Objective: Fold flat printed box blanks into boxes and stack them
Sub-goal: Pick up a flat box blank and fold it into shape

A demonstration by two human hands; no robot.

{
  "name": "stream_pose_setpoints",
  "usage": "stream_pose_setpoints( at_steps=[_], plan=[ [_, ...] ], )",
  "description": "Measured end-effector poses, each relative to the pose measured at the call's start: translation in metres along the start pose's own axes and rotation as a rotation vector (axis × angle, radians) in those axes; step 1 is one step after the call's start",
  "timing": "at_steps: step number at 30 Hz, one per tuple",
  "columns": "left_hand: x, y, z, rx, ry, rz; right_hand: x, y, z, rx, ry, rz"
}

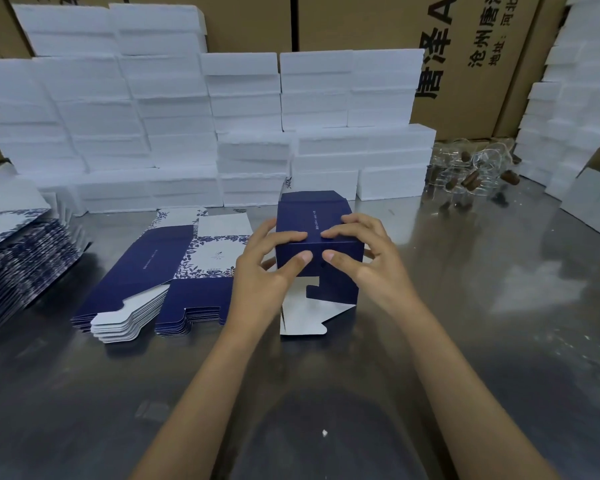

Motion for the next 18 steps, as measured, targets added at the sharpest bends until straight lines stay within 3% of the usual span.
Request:
stream_pose_setpoints(
  at_steps=[10, 18],
  plan=[
    [-0.003, -0.003, -0.001, -0.107, 0.022, 0.033, -0.004, -0.001, 0.008, -0.073, 0.103, 0.008],
    [-0.002, 0.001, -0.008, -0.066, -0.016, -0.006, 0.001, 0.0, -0.003, 0.009, 0.104, 0.016]
  ],
)
Point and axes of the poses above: each hand's wrist, its own y-axis towards the middle knuckle, its own z-axis out of the palm, x = y × z, the point moved 10 cm from there along y, towards the middle knuckle, and after that the axes turned 7 degrees about z, right-handed, at the moved point
